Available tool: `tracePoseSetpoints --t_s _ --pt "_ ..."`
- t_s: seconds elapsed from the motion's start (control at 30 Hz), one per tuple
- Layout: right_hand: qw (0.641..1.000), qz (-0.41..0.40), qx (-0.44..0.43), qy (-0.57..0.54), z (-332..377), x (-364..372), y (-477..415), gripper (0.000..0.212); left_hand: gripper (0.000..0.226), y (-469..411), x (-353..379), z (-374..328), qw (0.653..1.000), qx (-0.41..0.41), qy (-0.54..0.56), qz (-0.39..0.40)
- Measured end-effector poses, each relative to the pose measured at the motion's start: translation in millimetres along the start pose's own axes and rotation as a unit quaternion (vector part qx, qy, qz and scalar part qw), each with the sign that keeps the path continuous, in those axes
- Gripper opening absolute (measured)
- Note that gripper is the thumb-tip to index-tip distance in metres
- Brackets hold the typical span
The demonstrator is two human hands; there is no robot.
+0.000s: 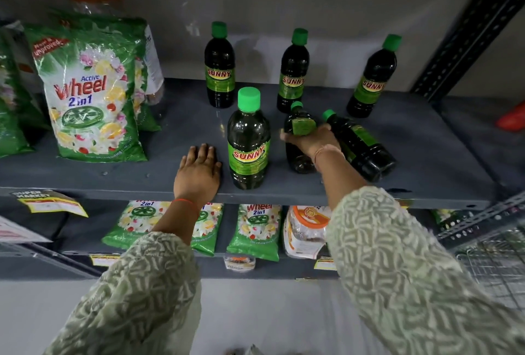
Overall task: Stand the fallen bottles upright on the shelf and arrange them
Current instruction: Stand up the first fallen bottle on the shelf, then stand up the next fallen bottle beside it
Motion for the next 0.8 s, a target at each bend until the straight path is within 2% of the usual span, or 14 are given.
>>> tracePoseSetpoints --t_s 0.07,0.17,0.27,0.33,0.43,0.63,0.73,0.8 --pt "1.0 0.01 -0.004 -0.025 1 6 -9 0.094 0.051 1 1 0 1.0 -0.001 0.0 -0.005" --pt "0.99 -0.079 -0.073 -0.091 -3 20 -10 0.078 0.051 1 1 -1 1.0 -0.002 -0.002 -0.011" --pt "0.94 -0.166 -0.226 -0.194 -13 35 0 0.081 0.05 2 1 -1 1.0 -0.002 -0.006 -0.02" --pt "0.92 -0.172 -0.286 -0.205 -22 40 4 0.09 0.05 3 0 -2 1.0 0.001 -0.008 -0.024" --pt "0.925 -0.153 -0.277 -0.208 -29 41 3 0.101 0.049 3 -2 -3 1.0 0.003 -0.013 -0.026" --pt "0.942 -0.17 -0.231 -0.174 -29 42 3 0.098 0.05 2 0 -2 1.0 -0.002 -0.014 -0.022" --pt "0.931 -0.13 -0.26 -0.22 -33 38 5 0.1 0.05 2 0 -1 1.0 -0.004 -0.008 -0.019" --pt "0.934 -0.128 -0.263 -0.202 -34 40 7 0.109 0.05 2 0 -1 1.0 -0.002 -0.006 -0.023"
Point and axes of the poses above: each hand's wrist, its own y-axis away from the middle knuckle, its own x-axis out of the palm, z = x × y, the point moved 1 cm from there along -y, towards the middle knuckle, and after that the axes turned 9 degrees about z, right-handed, at the moved point
